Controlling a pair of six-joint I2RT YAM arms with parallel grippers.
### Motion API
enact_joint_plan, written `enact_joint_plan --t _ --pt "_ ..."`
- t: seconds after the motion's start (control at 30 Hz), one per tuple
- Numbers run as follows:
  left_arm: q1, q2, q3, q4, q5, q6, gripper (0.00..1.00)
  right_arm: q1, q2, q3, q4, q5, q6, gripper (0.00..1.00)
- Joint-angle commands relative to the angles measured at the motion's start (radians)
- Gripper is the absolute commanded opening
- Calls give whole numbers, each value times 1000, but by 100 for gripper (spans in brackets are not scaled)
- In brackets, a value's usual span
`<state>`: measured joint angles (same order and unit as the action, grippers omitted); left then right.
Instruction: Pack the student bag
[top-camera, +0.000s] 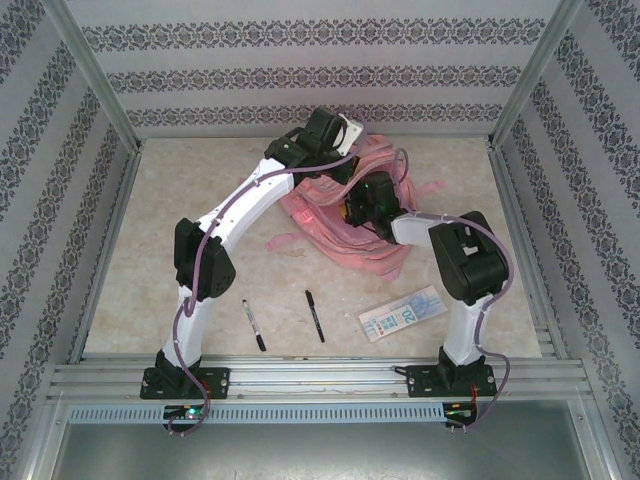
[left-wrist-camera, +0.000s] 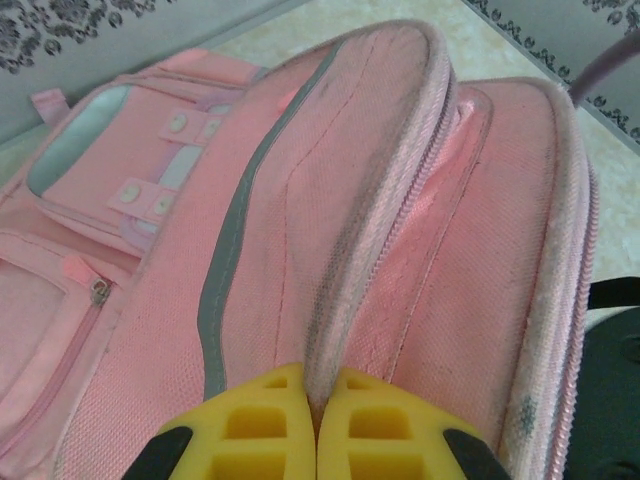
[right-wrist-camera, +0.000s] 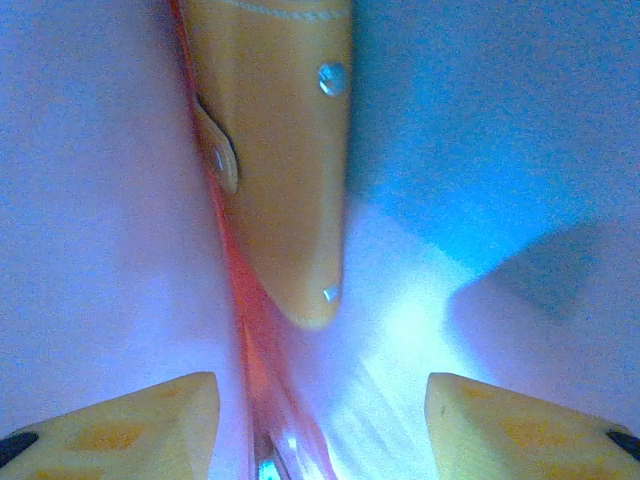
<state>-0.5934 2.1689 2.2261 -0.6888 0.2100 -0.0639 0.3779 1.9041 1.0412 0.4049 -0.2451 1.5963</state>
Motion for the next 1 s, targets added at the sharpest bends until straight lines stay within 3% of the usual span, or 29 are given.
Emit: enact_joint_plan --t 0.0,0.23,0.3,0.4,0.53,0.57,0.6,0.63,0.7,0.77,0.83,0.97 --pt "14 -70 -34 78 17 38 0 16 -172 -88 -122 -3 -70 56" --pt "14 -77 -200 170 7 90 0 3 -514 -371 -314 -60 -217 58" --pt "10 -77 -261 231 11 116 0 -2 -636 -438 -462 -36 -246 57" --pt "-22 -61 -289 237 -95 259 0 -9 -780 -453 -792 28 -259 57" --pt "-35 -26 -288 222 -160 355 0 -28 -952 -507 -1034 61 -187 57" --pt "-38 -22 -278 206 -185 349 11 -31 -1004 -529 -1078 64 -152 57" --pt "-43 -24 -266 182 -190 341 39 -34 -1055 -552 -1120 63 -117 57" --pt "-50 -31 -259 146 -173 337 57 -40 -1093 -568 -1148 58 -99 56" --pt "-73 -70 -268 88 -122 328 78 -61 -1168 -594 -1225 50 -85 56" --pt "-96 -136 -314 76 -52 290 81 -69 -1213 -604 -1295 56 -85 56" --pt "-121 -220 -388 114 3 218 100 -74 -1238 -621 -1318 50 -88 56" --pt "-192 -368 -566 204 32 -39 100 -84 -1226 -661 -1292 22 -104 53"
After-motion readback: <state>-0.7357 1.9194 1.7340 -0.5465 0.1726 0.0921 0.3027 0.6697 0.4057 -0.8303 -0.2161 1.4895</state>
